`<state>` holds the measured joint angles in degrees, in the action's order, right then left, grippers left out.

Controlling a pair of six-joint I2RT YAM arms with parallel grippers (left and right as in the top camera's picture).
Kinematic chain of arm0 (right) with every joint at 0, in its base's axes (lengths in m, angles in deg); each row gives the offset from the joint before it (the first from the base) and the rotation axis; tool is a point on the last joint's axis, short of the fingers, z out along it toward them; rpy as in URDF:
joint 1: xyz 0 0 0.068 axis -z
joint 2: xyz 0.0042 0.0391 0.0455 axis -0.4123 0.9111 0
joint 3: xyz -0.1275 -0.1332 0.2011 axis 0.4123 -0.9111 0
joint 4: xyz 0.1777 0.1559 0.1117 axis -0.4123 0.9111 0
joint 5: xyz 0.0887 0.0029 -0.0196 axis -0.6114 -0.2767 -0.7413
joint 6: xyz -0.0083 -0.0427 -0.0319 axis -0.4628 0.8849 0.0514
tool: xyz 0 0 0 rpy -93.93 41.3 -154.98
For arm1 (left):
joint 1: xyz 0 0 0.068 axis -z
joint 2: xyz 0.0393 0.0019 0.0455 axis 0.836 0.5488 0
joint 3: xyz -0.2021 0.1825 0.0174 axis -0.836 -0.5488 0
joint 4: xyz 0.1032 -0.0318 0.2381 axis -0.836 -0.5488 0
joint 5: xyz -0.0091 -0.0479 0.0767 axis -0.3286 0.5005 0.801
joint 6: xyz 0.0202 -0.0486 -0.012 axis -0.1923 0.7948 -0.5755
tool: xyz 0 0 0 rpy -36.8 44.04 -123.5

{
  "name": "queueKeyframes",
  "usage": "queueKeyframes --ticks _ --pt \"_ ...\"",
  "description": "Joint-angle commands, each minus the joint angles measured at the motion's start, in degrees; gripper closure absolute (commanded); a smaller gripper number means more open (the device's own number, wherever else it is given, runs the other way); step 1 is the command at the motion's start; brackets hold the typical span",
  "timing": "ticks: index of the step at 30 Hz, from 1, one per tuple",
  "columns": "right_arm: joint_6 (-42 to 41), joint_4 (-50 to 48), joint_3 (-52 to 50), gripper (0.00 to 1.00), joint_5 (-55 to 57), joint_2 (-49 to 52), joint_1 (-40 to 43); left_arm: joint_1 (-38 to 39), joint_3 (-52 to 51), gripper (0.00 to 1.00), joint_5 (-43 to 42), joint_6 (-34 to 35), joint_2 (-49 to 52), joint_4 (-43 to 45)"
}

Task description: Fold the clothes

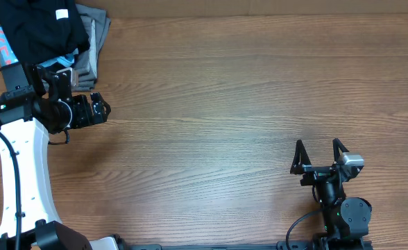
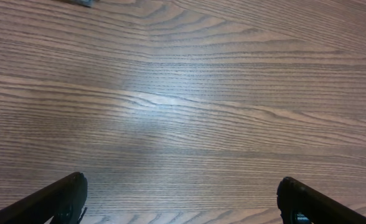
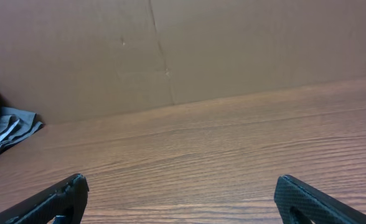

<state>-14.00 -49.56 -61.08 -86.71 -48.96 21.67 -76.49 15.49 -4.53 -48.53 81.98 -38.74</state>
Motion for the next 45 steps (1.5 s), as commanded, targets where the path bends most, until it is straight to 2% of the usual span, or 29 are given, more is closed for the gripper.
queueKeyframes --ticks 1,4,7,10,15,18,19,23,27,34,38,40,45 --pt "0.4 -0.3 -0.6 0.0 -0.1 -0.5 0.1 -0.1 0.7 0.0 0.2 -1.6 0.5 0.0" --pt "0.4 -0.3 -0.6 0.0 -0.1 -0.5 0.1 0.0 0.6 0.0 0.1 -0.9 -0.2 -0.4" --pt "0.4 -0.3 -0.6 0.0 -0.1 -0.5 0.1 0.3 -0.2 0.0 -0.1 3.0 -2.6 -0.6" --pt "0.4 -0.3 -0.6 0.0 -0.1 -0.5 0.1 2.1 -4.5 0.0 0.2 3.6 -7.2 0.8" --pt "0.4 -0.3 -0.6 0.0 -0.1 -0.5 0.1 7.1 -19.0 0.0 0.1 3.7 -17.9 14.4" --pt "0.4 -0.3 -0.6 0.0 -0.1 -0.5 0.1 10.4 -30.3 0.0 0.1 3.7 -26.8 24.1" --pt "0.4 -0.3 -0.6 0.0 -0.1 -0.5 0.1 11.6 -37.3 0.0 0.1 3.6 -33.1 28.6" --pt "0.4 -0.3 -0.6 0.0 -0.1 -0.5 0.1 11.6 -47.3 0.0 0.2 3.6 -44.6 29.3" --pt "0.4 -0.3 -0.6 0.0 -0.1 -0.5 0.1 11.6 -52.6 0.0 0.1 3.7 -51.1 31.2" --pt "0.4 -0.3 -0.6 0.0 -0.1 -0.5 0.1 12.2 -63.7 0.0 -0.1 6.9 -59.8 49.2" --pt "0.4 -0.3 -0.6 0.0 -0.1 -0.5 0.1 13.4 -72.5 0.0 0.1 6.9 -67.0 56.1" --pt "0.4 -0.3 -0.6 0.0 -0.1 -0.5 0.1 13.5 -75.6 0.0 0.1 6.9 -69.9 58.3" --pt "0.4 -0.3 -0.6 0.0 -0.1 -0.5 0.1 13.7 -76.0 0.0 1.0 6.8 -74.9 56.5"
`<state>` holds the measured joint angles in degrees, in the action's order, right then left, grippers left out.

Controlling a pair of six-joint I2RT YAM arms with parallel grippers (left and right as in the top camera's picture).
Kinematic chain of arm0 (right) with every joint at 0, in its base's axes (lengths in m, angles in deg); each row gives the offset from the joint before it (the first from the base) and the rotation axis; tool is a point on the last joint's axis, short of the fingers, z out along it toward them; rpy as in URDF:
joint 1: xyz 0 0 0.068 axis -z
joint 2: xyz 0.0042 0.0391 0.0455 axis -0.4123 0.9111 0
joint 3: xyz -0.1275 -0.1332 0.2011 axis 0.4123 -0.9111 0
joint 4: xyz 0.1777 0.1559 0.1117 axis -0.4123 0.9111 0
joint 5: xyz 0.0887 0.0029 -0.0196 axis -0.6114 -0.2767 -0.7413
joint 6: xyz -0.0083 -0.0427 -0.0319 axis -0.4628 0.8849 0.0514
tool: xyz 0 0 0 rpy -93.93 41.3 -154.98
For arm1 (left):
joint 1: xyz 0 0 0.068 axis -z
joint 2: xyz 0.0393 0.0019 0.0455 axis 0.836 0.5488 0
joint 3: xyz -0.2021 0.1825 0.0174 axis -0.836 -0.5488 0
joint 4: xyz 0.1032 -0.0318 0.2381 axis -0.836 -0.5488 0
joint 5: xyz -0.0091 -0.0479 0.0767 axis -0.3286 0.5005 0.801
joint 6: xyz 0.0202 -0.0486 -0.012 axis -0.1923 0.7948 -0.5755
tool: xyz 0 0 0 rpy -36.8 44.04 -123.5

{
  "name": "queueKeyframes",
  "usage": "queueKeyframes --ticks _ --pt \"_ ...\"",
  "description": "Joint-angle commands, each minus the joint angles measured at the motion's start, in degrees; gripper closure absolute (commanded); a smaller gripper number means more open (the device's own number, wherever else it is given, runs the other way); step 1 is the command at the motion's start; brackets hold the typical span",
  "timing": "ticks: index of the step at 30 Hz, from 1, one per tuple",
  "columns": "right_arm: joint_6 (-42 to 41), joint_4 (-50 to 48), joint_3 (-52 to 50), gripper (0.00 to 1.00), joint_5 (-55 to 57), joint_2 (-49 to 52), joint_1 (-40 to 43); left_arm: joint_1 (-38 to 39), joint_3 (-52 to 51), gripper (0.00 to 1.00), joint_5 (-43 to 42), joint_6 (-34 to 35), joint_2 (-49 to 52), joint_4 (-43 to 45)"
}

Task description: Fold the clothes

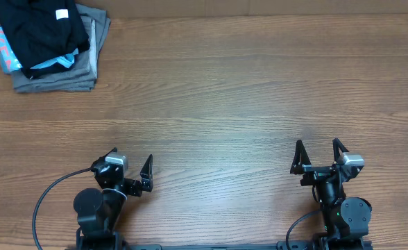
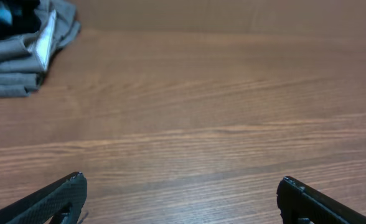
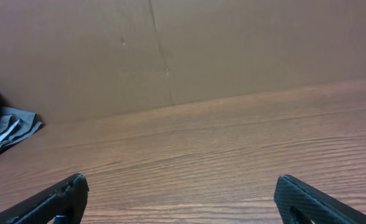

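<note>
A stack of folded clothes (image 1: 51, 45) lies at the table's far left corner: grey garments underneath, a black one with a white tag on top, a bit of light blue and red showing. The same stack of clothes (image 2: 21, 53) shows at the upper left of the left wrist view, and its grey edge (image 3: 9, 130) at the left of the right wrist view. My left gripper (image 1: 130, 167) sits open near the front edge on the left, nothing between its fingers. My right gripper (image 1: 318, 153) sits open near the front edge on the right, also holding nothing.
The wooden table (image 1: 245, 90) stretches between the stack and both grippers. A brown cardboard wall (image 3: 201, 50) stands along the table's far edge.
My left arm has moved from beside the clothes stack at the far left to the front edge, gripper still open. The right arm has not moved. The stack stays in place.
</note>
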<state>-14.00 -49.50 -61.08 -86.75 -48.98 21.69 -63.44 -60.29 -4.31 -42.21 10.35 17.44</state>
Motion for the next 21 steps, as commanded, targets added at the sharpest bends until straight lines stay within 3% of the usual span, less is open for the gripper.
queueKeyframes --ticks 1,11,21 --pt "0.4 -0.4 -0.6 0.0 0.0 -0.5 0.1 0.7 -0.2 0.0 1.0 0.5 -4.2 0.2" --pt "0.4 -0.4 -0.6 0.0 0.0 -0.5 0.1 0.8 -0.2 0.0 1.0 0.5 -13.6 0.0" --pt "0.4 -0.4 -0.6 0.0 0.0 -0.5 0.1 0.9 -0.2 0.0 1.0 0.5 -13.9 0.2"
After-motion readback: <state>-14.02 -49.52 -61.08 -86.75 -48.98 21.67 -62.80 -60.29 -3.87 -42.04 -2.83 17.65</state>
